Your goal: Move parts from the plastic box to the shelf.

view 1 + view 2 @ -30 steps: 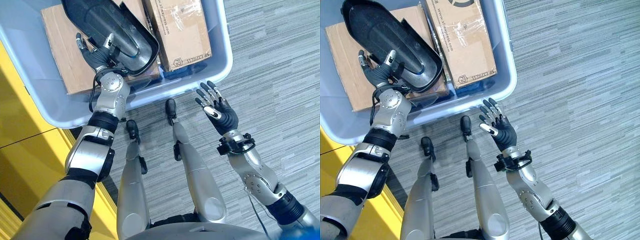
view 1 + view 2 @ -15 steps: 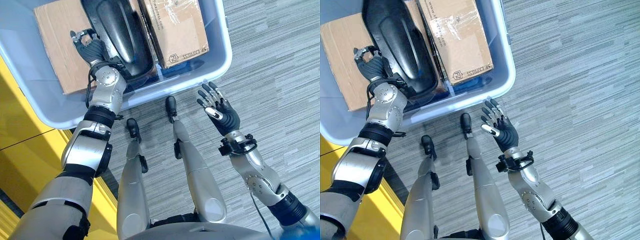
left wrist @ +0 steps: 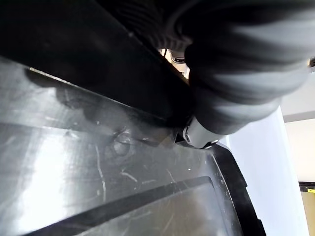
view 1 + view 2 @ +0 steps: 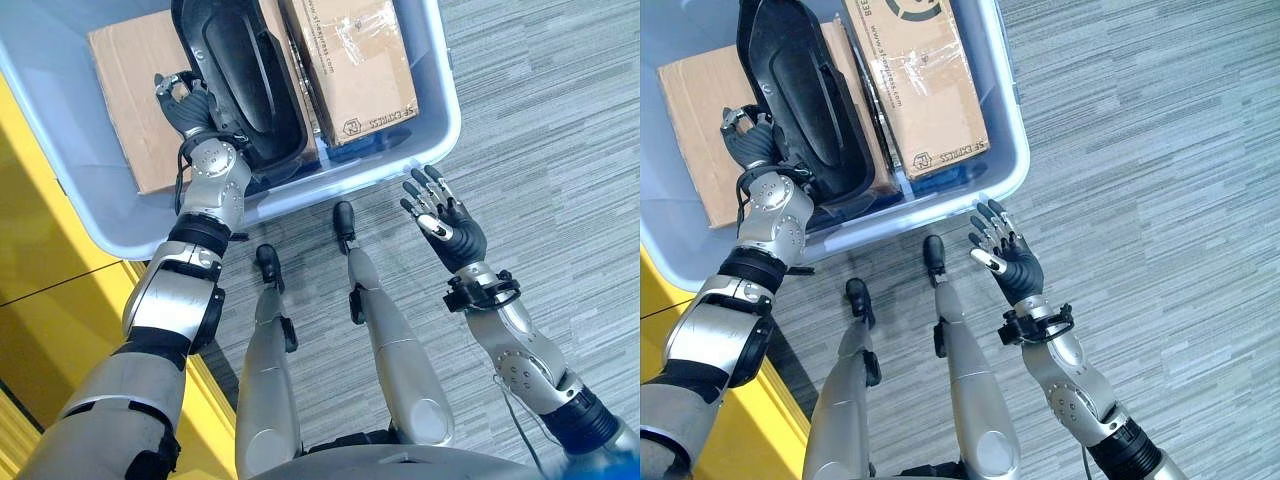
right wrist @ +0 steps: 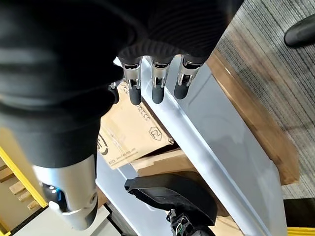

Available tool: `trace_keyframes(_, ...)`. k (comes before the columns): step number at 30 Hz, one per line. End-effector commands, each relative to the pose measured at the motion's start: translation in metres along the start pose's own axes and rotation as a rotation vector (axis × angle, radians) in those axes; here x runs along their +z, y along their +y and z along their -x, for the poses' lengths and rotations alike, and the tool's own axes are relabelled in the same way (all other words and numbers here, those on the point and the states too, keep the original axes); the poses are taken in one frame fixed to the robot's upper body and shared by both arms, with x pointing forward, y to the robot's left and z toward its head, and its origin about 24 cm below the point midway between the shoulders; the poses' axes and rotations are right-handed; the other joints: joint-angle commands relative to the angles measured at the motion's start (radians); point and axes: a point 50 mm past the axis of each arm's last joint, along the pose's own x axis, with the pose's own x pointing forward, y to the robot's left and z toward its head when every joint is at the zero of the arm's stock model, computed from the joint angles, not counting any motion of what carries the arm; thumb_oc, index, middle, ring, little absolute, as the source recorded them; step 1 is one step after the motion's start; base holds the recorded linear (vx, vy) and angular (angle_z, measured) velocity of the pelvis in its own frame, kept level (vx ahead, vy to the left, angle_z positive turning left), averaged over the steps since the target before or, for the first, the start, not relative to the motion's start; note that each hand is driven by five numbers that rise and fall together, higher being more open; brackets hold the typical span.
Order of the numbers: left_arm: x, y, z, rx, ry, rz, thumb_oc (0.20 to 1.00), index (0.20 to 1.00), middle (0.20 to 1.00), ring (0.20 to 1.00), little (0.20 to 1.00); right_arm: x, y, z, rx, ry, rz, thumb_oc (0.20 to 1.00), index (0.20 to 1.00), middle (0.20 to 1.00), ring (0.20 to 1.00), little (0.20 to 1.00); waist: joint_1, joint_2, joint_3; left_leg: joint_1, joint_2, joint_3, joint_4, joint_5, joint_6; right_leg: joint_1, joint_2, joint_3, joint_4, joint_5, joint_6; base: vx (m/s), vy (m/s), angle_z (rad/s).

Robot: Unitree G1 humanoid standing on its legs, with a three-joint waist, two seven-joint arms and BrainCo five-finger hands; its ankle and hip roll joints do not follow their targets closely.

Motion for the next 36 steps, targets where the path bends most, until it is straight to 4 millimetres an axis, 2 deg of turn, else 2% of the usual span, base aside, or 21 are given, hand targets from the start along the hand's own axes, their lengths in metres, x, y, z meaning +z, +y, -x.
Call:
trace_keyframes(1,-0.063,-0.024,0.038,-0.102,0.32,0.094,0.2,0.2,0.2,0.2,0.2,0.018,0.004,0.004,0.038,-0.069,-0.003,1.0,1.0,1.0,1.0,1.0,-0.045,0.059,0.04,0.098,0.069,-0.069,0.013,-0.061,0.004,0.032,-0.048,-0.046,0.239,-0.298,0.107,-0.02,0.026,0.03)
trace_keyframes(4,-0.059,-0.019,0.044,-0.112,0.292,0.192,0.2,0.2,0.2,0.2,0.2,0.015,0.004,0.003,0.027,-0.064,-0.004,1.0,1.0,1.0,1.0,1.0,-0.032,0.059,0.036,0.112,0.067,-0.072,0.018,-0.063,0.005,0.058,-0.055,-0.052,0.234,-0.296,0.107,-0.03,0.021,0.05)
trace_keyframes(12,-0.046,-0.005,0.058,-0.17,0.166,0.225,0.2,0.2,0.2,0.2,0.2,0.008,0.006,0.002,0.038,-0.046,0.003,1.0,1.0,1.0,1.0,1.0,-0.004,0.056,0.013,0.152,0.058,-0.083,0.01,-0.058,0.003,0.135,-0.074,-0.074,0.205,-0.288,0.107,-0.04,0.018,0.06)
trace_keyframes(14,-0.041,0.008,0.065,-0.18,0.112,0.236,0.2,0.2,0.2,0.2,0.2,0.005,0.005,0.003,0.039,-0.035,0.008,1.0,1.0,1.0,1.0,1.0,0.014,0.053,-0.004,0.185,0.055,-0.088,0.008,-0.061,0.003,0.184,-0.085,-0.085,0.189,-0.284,0.108,-0.07,0.024,0.14)
trace_keyframes(15,-0.039,0.011,0.067,-0.186,0.095,0.242,0.2,0.2,0.2,0.2,0.2,0.005,0.006,0.003,0.043,-0.033,0.008,1.0,1.0,1.0,1.0,1.0,0.018,0.046,-0.005,0.179,0.05,-0.087,0.01,-0.039,0.005,0.189,-0.093,-0.089,0.178,-0.257,0.102,-0.11,0.019,0.1)
trace_keyframes(19,-0.037,0.023,0.074,-0.193,0.063,0.239,0.2,0.2,0.2,0.2,0.2,0.001,0.007,0.002,0.052,-0.018,0.001,1.0,1.0,1.0,1.0,1.0,0.037,0.042,-0.02,0.216,0.047,-0.095,0.005,-0.041,0.007,0.243,-0.1,-0.099,0.163,-0.256,0.105,-0.03,0.02,0.14)
trace_keyframes(23,-0.033,0.037,0.079,-0.207,0.016,0.201,0.2,0.2,0.2,0.2,0.2,-0.001,0.009,0.002,0.063,-0.011,-0.006,1.0,1.0,1.0,1.0,1.0,0.055,0.042,-0.038,0.247,0.046,-0.102,0.003,-0.045,0.008,0.293,-0.108,-0.108,0.147,-0.256,0.105,0.0,0.016,0.06)
trace_keyframes(29,-0.026,0.077,0.095,-0.248,-0.077,0.08,0.2,0.2,0.2,0.2,0.2,-0.003,0.007,0.002,0.079,0.006,-0.01,1.0,1.0,1.0,1.0,1.0,0.095,0.056,-0.096,0.329,0.043,-0.12,-0.045,-0.031,0.01,0.408,-0.129,-0.144,0.084,-0.245,0.114,0.01,0.033,0.12)
trace_keyframes(32,-0.024,0.083,0.1,-0.278,-0.092,0.043,0.2,0.2,0.2,0.2,0.2,-0.006,0.006,0.003,0.081,0.017,-0.012,1.0,1.0,1.0,1.0,1.0,0.103,0.06,-0.113,0.348,0.043,-0.125,-0.053,-0.03,0.011,0.431,-0.131,-0.153,0.075,-0.244,0.115,0.01,0.021,0.09)
trace_keyframes(36,-0.022,0.103,0.112,-0.333,-0.126,-0.093,0.2,0.2,0.2,0.2,0.2,-0.01,0.0,0.007,0.077,0.046,-0.014,1.0,1.0,1.0,1.0,1.0,0.124,0.074,-0.153,0.386,0.043,-0.137,-0.057,-0.035,0.014,0.488,-0.136,-0.173,0.058,-0.25,0.119,0.02,0.02,0.11)
